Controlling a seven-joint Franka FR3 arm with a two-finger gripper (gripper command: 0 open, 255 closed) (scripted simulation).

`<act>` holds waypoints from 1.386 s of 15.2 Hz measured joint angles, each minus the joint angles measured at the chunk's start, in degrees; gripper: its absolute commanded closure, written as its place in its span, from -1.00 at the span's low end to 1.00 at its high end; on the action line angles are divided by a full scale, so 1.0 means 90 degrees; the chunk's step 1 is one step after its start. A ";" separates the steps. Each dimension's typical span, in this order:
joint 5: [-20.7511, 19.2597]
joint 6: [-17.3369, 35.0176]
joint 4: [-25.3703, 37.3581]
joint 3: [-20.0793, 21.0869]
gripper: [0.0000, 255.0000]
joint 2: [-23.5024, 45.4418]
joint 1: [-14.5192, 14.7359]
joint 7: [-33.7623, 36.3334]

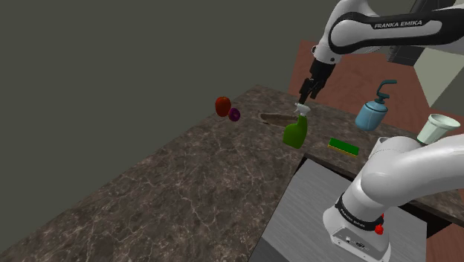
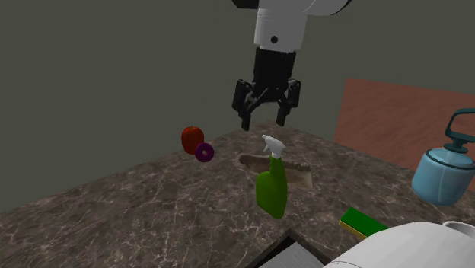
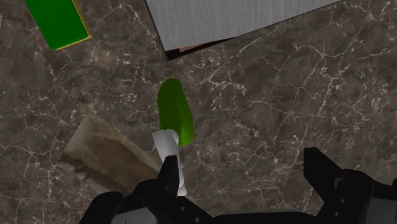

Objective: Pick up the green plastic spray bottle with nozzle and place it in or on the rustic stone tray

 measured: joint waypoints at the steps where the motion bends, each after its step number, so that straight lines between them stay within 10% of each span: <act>1: -0.0086 0.0189 -0.0052 -0.0171 -1.00 0.0135 -0.0032 -0.0182; 19: -0.0397 0.1604 -0.0514 -0.1035 -1.00 0.1067 -0.0074 -0.1017; 20: -0.0397 0.1604 -0.0514 -0.1035 1.00 0.1067 -0.0074 -0.1017; 21: -0.0397 0.1604 -0.0514 -0.1035 1.00 0.1067 -0.0074 -0.1017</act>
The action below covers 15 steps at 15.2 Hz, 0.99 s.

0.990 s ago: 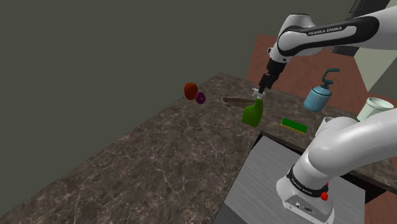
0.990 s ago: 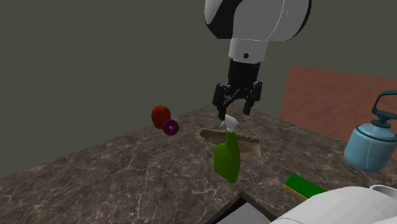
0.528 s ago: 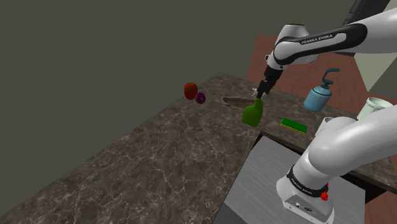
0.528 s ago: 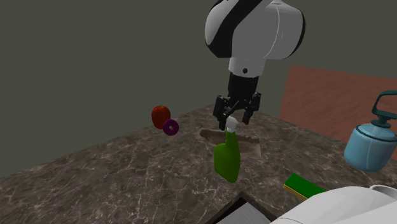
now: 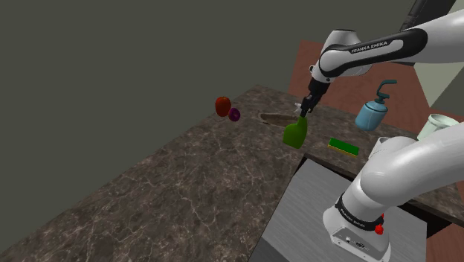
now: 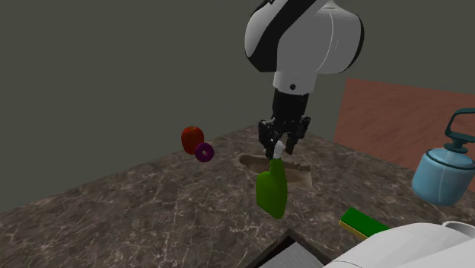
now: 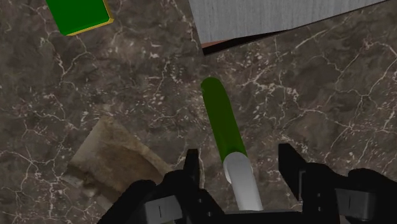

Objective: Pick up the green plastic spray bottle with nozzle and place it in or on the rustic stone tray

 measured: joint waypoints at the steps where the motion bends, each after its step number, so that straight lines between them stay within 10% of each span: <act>1: 0.0000 0.0000 0.0000 0.0000 1.00 0.0000 0.0000 0.0000; 15: 0.0031 -0.0454 0.0296 0.0117 1.00 -0.0164 -0.0002 0.0045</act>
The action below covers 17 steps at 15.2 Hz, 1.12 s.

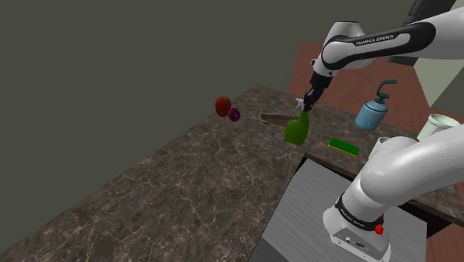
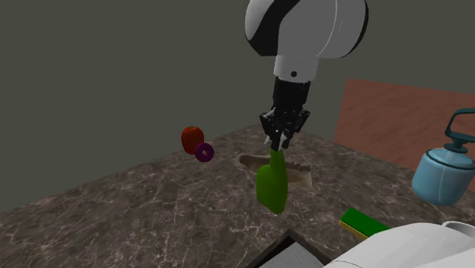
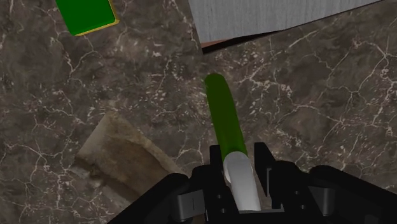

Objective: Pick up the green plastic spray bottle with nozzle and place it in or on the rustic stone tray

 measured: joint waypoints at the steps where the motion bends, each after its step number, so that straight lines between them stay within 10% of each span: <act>1: 0.0009 -0.0108 0.0084 0.0019 1.00 -0.0026 0.0001 0.0000; 17: 0.0161 -0.1520 0.1271 0.0317 1.00 -0.0253 0.0056 0.0071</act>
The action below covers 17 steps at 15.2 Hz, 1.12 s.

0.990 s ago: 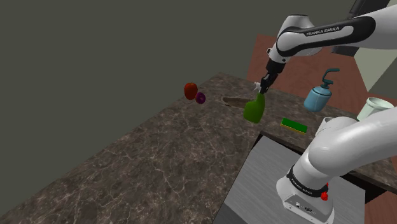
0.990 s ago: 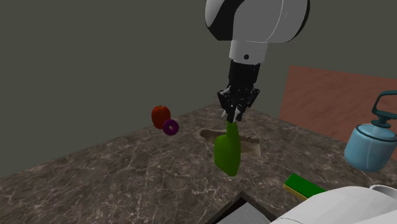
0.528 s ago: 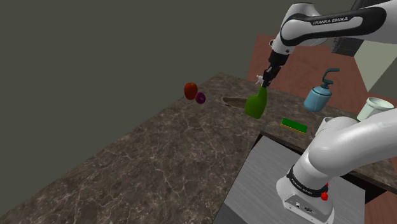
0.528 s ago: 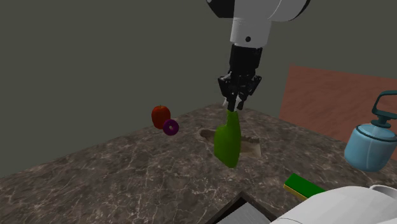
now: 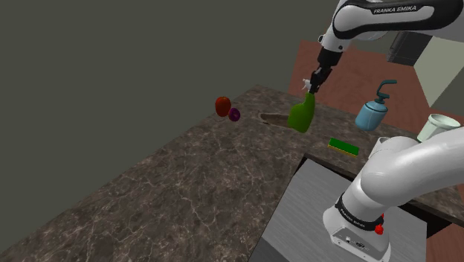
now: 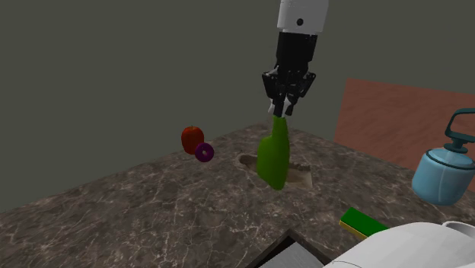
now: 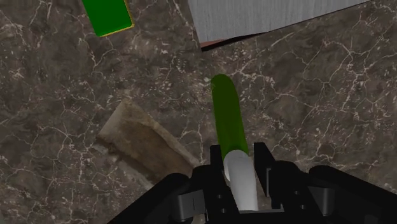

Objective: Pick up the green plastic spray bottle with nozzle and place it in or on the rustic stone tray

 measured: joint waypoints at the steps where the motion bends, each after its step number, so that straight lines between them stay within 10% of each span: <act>1: 0.0035 -0.0049 0.0183 -0.0036 1.00 0.0132 0.0038 -0.0039; 12: 0.1069 -0.0835 0.3490 -0.0971 1.00 0.2841 0.0482 -0.1101; 17: 0.2101 -0.1685 0.5712 -0.1442 1.00 0.4598 0.0159 -0.1855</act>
